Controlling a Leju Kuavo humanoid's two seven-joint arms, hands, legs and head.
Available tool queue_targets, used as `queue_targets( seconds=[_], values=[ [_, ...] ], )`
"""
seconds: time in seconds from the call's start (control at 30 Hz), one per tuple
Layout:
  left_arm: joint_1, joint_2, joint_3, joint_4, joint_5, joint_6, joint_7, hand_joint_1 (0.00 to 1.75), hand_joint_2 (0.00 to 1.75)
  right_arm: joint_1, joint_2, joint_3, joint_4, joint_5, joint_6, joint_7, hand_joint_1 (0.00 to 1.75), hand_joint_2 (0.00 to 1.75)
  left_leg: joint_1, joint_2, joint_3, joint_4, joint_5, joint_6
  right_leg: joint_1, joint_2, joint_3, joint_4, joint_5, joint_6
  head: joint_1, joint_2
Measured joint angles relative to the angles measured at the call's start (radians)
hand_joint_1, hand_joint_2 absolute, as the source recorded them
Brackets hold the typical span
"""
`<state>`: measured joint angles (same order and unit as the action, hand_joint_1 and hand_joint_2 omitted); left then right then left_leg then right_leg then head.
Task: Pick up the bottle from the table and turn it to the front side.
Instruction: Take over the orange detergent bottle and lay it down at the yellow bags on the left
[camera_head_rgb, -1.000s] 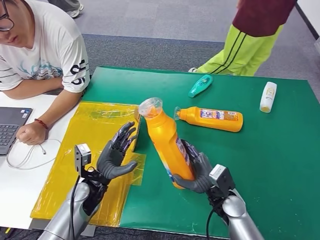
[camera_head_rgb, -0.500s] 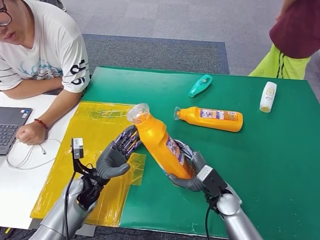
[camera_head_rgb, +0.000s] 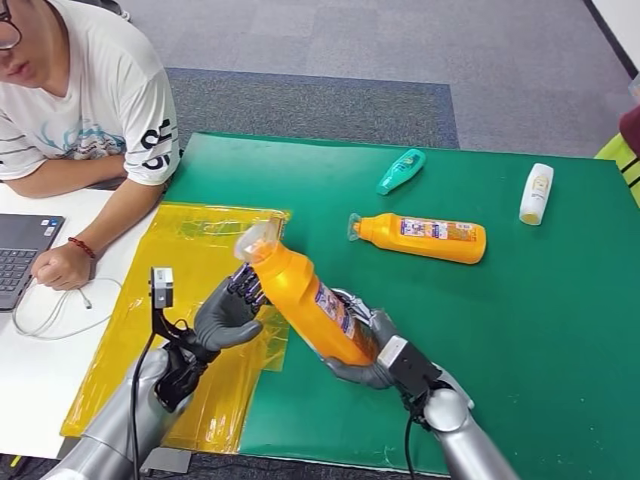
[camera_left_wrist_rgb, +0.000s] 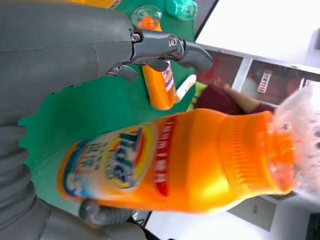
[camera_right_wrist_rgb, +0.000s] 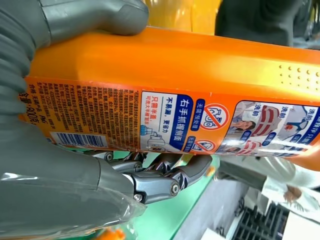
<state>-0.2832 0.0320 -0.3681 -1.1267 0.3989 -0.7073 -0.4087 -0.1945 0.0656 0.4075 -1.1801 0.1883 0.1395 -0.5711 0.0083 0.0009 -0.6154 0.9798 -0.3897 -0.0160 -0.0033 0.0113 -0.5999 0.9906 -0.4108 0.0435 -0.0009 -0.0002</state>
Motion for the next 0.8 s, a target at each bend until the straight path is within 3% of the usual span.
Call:
queue_targets(
  seconds=[0.47,0.8],
  values=[
    [-0.05,-0.005,-0.012,0.06,-0.002,-0.044,-0.027,0.0,1.75,-0.018,0.009,0.069,0.047,-0.006,0.042,0.001,1.75,1.75,0.0,0.0,0.0,0.0,0.0,0.0,0.0,0.0,0.0,0.0,0.0,0.0,0.0,0.0],
    [-0.078,-0.018,-0.028,0.109,0.021,-0.077,-0.026,0.0,1.75,-0.045,0.01,0.078,0.076,-0.009,0.023,0.003,1.75,1.75,0.0,0.0,0.0,0.0,0.0,0.0,0.0,0.0,0.0,0.0,0.0,0.0,0.0,0.0]
  ],
)
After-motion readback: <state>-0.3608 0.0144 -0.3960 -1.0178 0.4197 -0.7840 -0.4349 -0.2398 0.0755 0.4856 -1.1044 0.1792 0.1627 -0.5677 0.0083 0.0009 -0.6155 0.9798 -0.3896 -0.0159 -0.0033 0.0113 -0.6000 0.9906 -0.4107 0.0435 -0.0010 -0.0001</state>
